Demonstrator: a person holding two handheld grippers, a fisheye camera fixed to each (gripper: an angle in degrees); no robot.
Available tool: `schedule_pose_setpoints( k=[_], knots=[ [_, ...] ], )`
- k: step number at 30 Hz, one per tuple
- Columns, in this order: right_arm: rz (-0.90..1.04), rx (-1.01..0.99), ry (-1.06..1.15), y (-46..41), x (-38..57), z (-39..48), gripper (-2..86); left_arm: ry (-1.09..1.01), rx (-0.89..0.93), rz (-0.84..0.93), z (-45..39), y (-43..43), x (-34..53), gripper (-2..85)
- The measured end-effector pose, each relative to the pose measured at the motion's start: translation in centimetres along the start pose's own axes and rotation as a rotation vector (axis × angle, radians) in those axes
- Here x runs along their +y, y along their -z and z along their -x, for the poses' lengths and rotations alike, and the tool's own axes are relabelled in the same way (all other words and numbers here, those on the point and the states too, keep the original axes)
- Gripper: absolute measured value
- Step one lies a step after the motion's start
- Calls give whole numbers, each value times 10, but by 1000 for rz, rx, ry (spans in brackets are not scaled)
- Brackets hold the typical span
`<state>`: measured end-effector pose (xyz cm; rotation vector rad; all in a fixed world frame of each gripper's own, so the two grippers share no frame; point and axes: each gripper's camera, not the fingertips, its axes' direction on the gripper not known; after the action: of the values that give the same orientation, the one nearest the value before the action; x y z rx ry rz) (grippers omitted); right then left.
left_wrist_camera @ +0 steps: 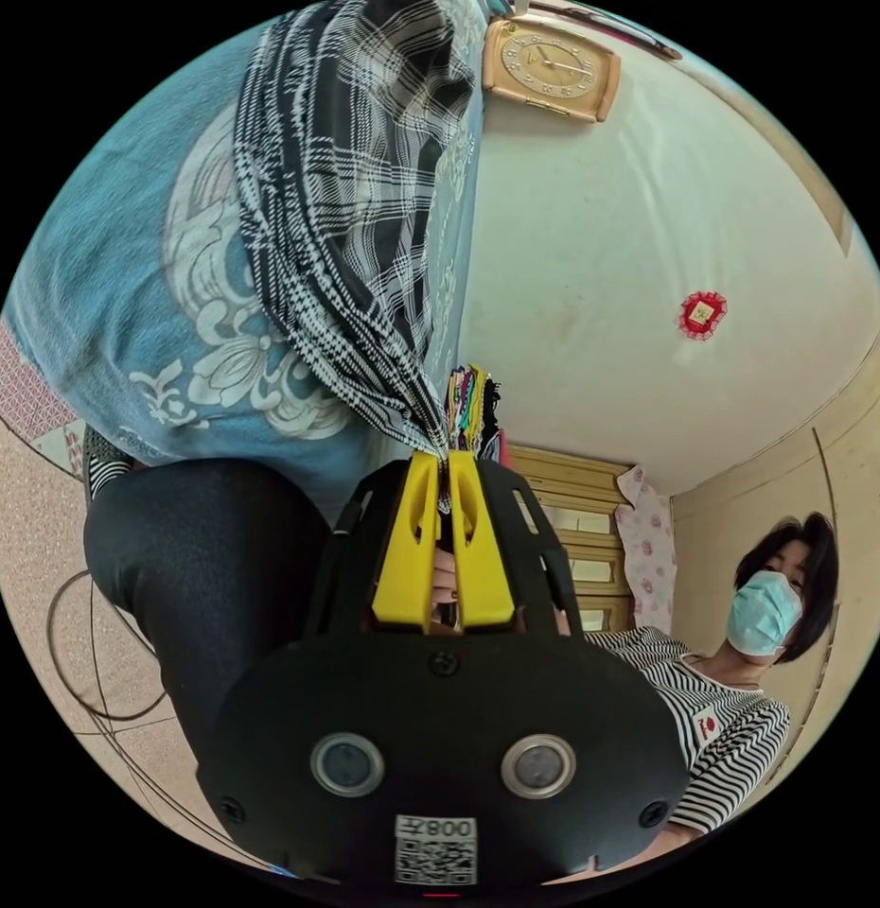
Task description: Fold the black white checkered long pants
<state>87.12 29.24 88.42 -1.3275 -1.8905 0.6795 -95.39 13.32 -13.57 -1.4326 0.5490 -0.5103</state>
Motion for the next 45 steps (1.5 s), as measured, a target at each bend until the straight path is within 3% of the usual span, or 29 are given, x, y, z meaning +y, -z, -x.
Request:
schedule_pose_setpoints(
  k=[6,12,25,37,45],
  knots=[
    [-24,-130,-59,-25,-13,-4,72,0,-11,12,1,18,-2,29],
    [-7,-88,-32,-40,-21,21,24,-32,3,-18,-4,46,0,42],
    [-9,-138,45,-74,-25,92,9,79,104,-437,17,133,14,130],
    [-18,-160,83,-112,-31,157,6,52,27,-494,-17,147,4,118],
    [-18,-164,71,-141,-26,197,5,48,-78,-483,-48,140,-2,55]
  ],
)
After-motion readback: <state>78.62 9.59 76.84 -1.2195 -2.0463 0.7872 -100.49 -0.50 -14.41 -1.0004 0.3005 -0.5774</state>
